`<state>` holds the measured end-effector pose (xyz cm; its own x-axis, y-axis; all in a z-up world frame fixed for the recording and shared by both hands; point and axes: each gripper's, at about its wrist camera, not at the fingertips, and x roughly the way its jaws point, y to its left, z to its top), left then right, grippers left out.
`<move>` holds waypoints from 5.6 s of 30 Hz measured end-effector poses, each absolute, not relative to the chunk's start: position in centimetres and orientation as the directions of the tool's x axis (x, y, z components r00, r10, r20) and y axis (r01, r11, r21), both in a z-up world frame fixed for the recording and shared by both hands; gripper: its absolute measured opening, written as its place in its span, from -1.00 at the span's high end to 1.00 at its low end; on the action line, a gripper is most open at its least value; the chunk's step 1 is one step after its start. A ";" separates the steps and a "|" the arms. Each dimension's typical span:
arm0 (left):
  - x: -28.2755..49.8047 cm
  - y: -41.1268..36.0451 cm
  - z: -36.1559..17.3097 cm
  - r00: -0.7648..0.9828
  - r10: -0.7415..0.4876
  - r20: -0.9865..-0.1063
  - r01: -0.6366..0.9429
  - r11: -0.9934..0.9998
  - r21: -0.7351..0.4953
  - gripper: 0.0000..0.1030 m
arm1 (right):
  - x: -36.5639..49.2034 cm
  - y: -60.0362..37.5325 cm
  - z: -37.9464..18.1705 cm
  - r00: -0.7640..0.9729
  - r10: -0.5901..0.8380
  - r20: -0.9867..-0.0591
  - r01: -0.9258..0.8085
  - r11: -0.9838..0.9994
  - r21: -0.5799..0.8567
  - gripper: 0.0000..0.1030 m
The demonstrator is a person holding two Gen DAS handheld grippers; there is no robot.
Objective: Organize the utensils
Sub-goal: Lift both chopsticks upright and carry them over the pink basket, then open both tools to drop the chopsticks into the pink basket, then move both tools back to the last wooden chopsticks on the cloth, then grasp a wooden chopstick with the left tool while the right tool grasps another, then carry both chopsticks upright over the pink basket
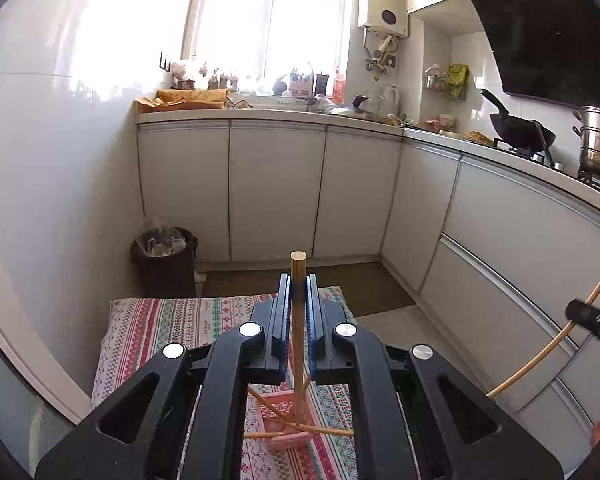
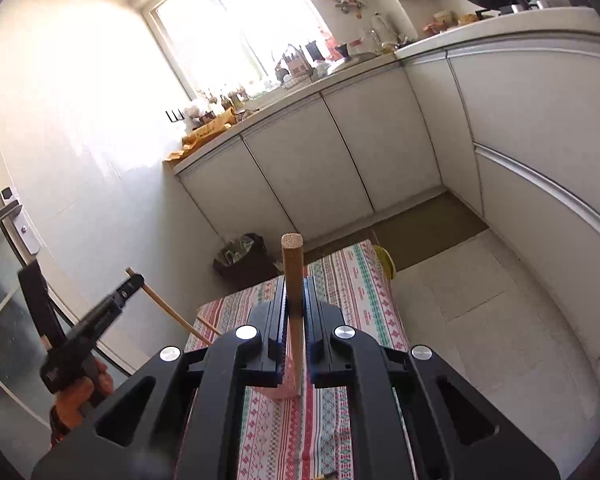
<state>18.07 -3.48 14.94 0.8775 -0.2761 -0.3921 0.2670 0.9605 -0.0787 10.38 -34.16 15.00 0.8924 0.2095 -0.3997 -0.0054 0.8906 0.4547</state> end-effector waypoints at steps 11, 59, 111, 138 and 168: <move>21.1 -2.9 9.8 0.860 -0.221 -0.459 0.202 0.975 -0.092 0.85 | 17.7 -27.9 16.2 0.919 0.225 -0.323 -0.091 0.919 0.383 0.85; 7.7 3.6 7.9 0.812 -0.323 -0.486 0.279 0.946 -0.163 -0.86 | 6.2 -27.7 6.4 0.893 0.070 -0.445 0.106 0.928 0.358 -0.87; 8.2 -18.0 -13.3 0.135 -0.257 -0.957 0.773 0.632 -0.061 0.87 | -3.7 -38.5 -8.8 0.533 0.025 -0.846 0.496 0.801 0.336 -0.87; 4.7 1.1 4.8 0.625 -0.590 -0.510 0.615 0.775 -0.143 0.88 | 6.9 -23.2 -14.8 0.214 -0.015 -0.977 0.551 0.827 0.108 0.76; 5.5 1.1 6.1 0.698 -0.561 -0.445 0.522 0.824 -0.220 0.88 | 0.8 -33.7 4.4 0.834 0.056 -0.548 0.287 0.805 0.519 0.84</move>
<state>5.49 1.10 6.09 0.6978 -0.5610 -0.4454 0.5219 0.8241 -0.2203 0.78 -33.70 4.42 0.8344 0.0565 -0.5483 0.2868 0.8050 0.5194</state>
